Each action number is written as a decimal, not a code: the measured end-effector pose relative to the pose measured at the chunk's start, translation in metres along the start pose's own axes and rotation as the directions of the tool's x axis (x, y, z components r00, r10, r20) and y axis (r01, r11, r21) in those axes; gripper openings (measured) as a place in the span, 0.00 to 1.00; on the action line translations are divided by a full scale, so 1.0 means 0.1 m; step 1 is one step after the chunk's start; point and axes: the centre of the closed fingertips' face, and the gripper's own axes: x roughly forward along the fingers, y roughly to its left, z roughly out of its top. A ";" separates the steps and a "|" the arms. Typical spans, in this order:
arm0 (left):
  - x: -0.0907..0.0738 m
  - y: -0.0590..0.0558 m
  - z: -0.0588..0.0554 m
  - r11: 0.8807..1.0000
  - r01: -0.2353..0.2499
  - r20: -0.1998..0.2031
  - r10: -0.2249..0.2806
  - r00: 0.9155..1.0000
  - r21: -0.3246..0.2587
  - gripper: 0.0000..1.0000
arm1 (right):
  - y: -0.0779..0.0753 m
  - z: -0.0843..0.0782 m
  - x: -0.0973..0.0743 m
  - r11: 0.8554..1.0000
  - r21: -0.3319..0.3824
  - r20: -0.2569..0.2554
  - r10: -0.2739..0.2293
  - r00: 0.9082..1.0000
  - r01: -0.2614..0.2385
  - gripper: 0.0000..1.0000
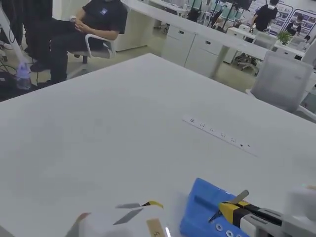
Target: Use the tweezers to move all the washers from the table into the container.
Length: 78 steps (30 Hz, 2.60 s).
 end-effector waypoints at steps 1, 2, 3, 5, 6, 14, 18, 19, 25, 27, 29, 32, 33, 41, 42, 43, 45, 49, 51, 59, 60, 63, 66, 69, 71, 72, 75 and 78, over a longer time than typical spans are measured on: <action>0.00 0.00 0.00 1.000 0.000 0.000 0.000 1.000 -0.001 0.87 | 0.00 -0.01 0.02 1.000 0.007 -0.004 0.001 1.000 -0.001 0.03; 0.00 0.00 0.00 1.000 0.000 -0.001 0.000 1.000 -0.004 0.87 | 0.00 -0.02 0.03 1.000 0.010 -0.008 0.003 1.000 -0.003 0.03; 0.00 0.00 -0.01 1.000 0.000 -0.002 0.000 1.000 -0.004 0.87 | 0.00 -0.03 0.04 1.000 0.014 -0.014 0.007 1.000 -0.007 0.03; 0.00 0.00 -0.01 1.000 -0.001 -0.002 0.001 1.000 -0.003 0.87 | 0.01 -0.05 0.06 1.000 0.010 -0.024 0.009 1.000 -0.009 0.03; 0.00 0.00 -0.01 1.000 0.000 -0.004 0.000 1.000 -0.002 0.87 | 0.02 -0.06 0.07 1.000 0.009 -0.030 0.012 0.999 -0.011 0.03; 0.01 -0.01 -0.02 1.000 0.002 -0.009 -0.002 1.000 0.000 0.87 | 0.03 -0.11 0.11 1.000 -0.006 -0.063 0.006 0.998 -0.007 0.03; 0.01 0.00 -0.02 1.000 0.000 -0.011 0.000 1.000 0.000 0.87 | 0.04 -0.11 0.12 1.000 -0.019 -0.053 0.009 0.999 -0.010 0.03; 0.01 0.00 -0.02 1.000 -0.002 -0.011 0.002 1.000 0.001 0.87 | 0.04 -0.11 0.12 1.000 -0.028 -0.057 0.010 0.998 -0.012 0.03; 0.01 0.00 -0.01 1.000 0.004 -0.008 -0.004 1.000 -0.005 0.86 | 0.03 -0.11 0.13 0.999 -0.032 -0.059 0.014 0.998 -0.015 0.03; 0.01 -0.01 -0.01 1.000 0.007 -0.009 -0.006 1.000 0.003 0.86 | 0.03 -0.11 0.13 0.999 -0.033 -0.055 0.013 0.998 -0.015 0.03; 0.01 -0.02 -0.01 1.000 0.008 -0.008 -0.008 1.000 0.005 0.86 | 0.02 -0.12 0.13 0.999 -0.038 -0.053 0.012 0.999 -0.014 0.04; 0.01 -0.01 -0.01 1.000 0.005 -0.008 -0.005 1.000 0.001 0.86 | 0.00 -0.12 0.11 0.999 -0.051 -0.052 -0.002 0.999 -0.001 0.04; 0.01 -0.01 -0.01 1.000 0.004 -0.005 -0.004 1.000 -0.002 0.86 | 0.00 -0.10 0.10 0.999 -0.045 -0.040 -0.010 0.999 0.008 0.04; 0.02 -0.02 -0.02 1.000 0.010 -0.009 -0.010 1.000 -0.001 0.86 | 0.02 0.01 0.07 0.999 -0.043 0.006 -0.013 1.000 0.013 0.04; 0.02 -0.02 -0.02 1.000 0.011 -0.009 -0.011 1.000 -0.002 0.86 | 0.02 0.03 0.06 0.999 -0.037 0.014 -0.016 1.000 0.017 0.04; 0.02 -0.02 -0.02 1.000 0.010 -0.009 -0.010 1.000 -0.002 0.86 | 0.01 0.04 0.05 0.999 -0.032 0.021 -0.018 1.000 0.019 0.04; 0.02 -0.02 -0.02 1.000 0.010 -0.011 -0.010 1.000 -0.001 0.85 | 0.03 0.09 0.02 0.999 -0.031 0.033 -0.023 0.999 0.024 0.04; 0.02 -0.01 -0.02 1.000 0.008 -0.009 -0.008 1.000 -0.002 0.85 | 0.05 0.16 -0.07 0.999 -0.014 0.067 -0.034 0.997 0.035 0.04; 0.02 -0.02 -0.03 1.000 0.010 -0.012 -0.010 1.000 -0.001 0.85 | 0.08 0.19 -0.13 0.999 -0.016 0.081 -0.039 0.996 0.040 0.04; 0.02 -0.03 -0.03 1.000 0.016 -0.015 -0.016 1.000 0.005 0.85 | 0.16 0.33 -0.37 0.997 0.063 0.172 -0.052 0.984 0.042 0.04; 0.02 -0.03 -0.03 1.000 0.014 -0.015 -0.014 1.000 0.006 0.85 | 0.16 0.34 -0.39 0.997 0.066 0.178 -0.054 0.983 0.043 0.04; 0.01 -0.04 -0.01 1.000 0.019 -0.005 -0.019 1.000 0.001 0.86 | 0.20 0.36 -0.47 0.996 0.081 0.198 -0.058 0.979 0.043 0.04; 0.01 -0.04 0.02 1.000 0.024 0.012 -0.024 1.000 -0.007 0.85 | 0.24 0.34 -0.54 0.995 0.087 0.204 -0.061 0.977 0.044 0.04; 0.01 -0.04 0.00 1.000 0.022 0.003 -0.022 1.000 -0.008 0.85 | 0.27 0.30 -0.56 0.996 0.082 0.196 -0.058 0.979 0.043 0.04; 0.01 -0.04 0.01 1.000 0.023 0.005 -0.023 1.000 -0.003 0.85 | 0.30 0.27 -0.59 0.997 0.069 0.184 -0.056 0.981 0.043 0.04; 0.01 -0.04 0.01 1.000 0.024 0.003 -0.024 1.000 -0.001 0.85 | 0.31 0.25 -0.61 0.997 0.066 0.182 -0.058 0.982 0.047 0.04; 0.01 -0.05 0.00 1.000 0.027 0.000 -0.027 1.000 0.000 0.85 | 0.36 0.24 -0.67 0.996 0.075 0.189 -0.052 0.981 0.038 0.04; 0.02 -0.06 -0.01 1.000 0.029 -0.003 -0.029 1.000 0.002 0.85 | 0.41 0.20 -0.71 0.997 0.061 0.183 -0.051 0.982 0.040 0.04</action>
